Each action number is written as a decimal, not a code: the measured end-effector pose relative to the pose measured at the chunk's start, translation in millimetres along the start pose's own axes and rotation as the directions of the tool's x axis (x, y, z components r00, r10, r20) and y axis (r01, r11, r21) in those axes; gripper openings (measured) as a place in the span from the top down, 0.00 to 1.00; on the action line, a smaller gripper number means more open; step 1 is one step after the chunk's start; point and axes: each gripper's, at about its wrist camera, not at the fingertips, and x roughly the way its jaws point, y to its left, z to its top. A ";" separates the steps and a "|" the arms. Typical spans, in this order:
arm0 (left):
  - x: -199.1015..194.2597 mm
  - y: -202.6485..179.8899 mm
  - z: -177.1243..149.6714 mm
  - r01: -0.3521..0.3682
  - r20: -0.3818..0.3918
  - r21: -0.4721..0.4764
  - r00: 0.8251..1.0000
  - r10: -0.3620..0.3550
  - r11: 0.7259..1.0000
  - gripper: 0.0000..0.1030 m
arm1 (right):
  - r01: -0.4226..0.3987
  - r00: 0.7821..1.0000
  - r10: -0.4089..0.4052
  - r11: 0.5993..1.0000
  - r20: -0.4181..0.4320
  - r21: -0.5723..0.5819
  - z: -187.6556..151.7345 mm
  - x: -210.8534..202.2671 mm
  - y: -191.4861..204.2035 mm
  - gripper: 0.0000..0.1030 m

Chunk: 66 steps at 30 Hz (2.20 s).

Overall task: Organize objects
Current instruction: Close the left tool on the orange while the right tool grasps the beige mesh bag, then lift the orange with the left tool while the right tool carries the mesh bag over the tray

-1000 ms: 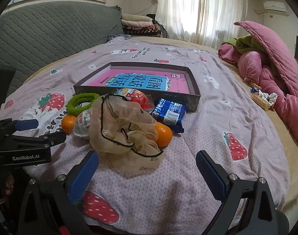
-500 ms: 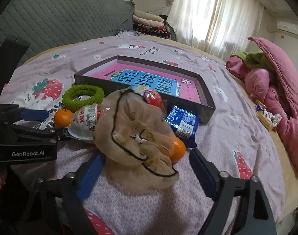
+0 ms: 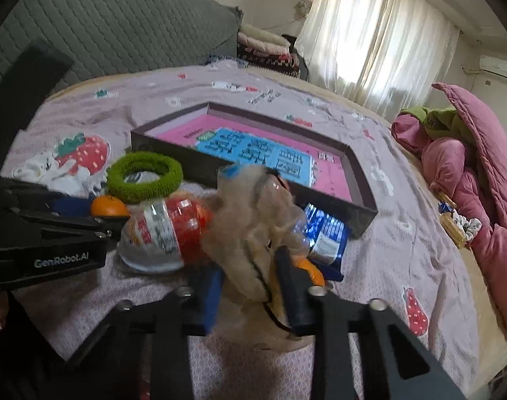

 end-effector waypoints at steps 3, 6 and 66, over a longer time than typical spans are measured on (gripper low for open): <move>-2.2 0.7 -1.4 0.010 0.005 0.003 1.000 -0.010 1.000 0.64 | -0.014 1.000 0.014 1.000 0.026 0.016 -0.1 -5.6 -5.5 0.81; -7.4 3.3 -3.2 0.023 0.014 -0.005 1.000 -0.022 1.000 0.64 | -0.045 0.999 0.043 0.998 0.029 0.043 -1.7 -6.1 -10.5 0.83; -29.4 -8.7 107.6 -0.015 0.221 0.077 0.975 -0.002 0.997 0.64 | -0.019 0.960 0.002 0.998 0.279 0.057 59.5 -12.2 -54.7 0.84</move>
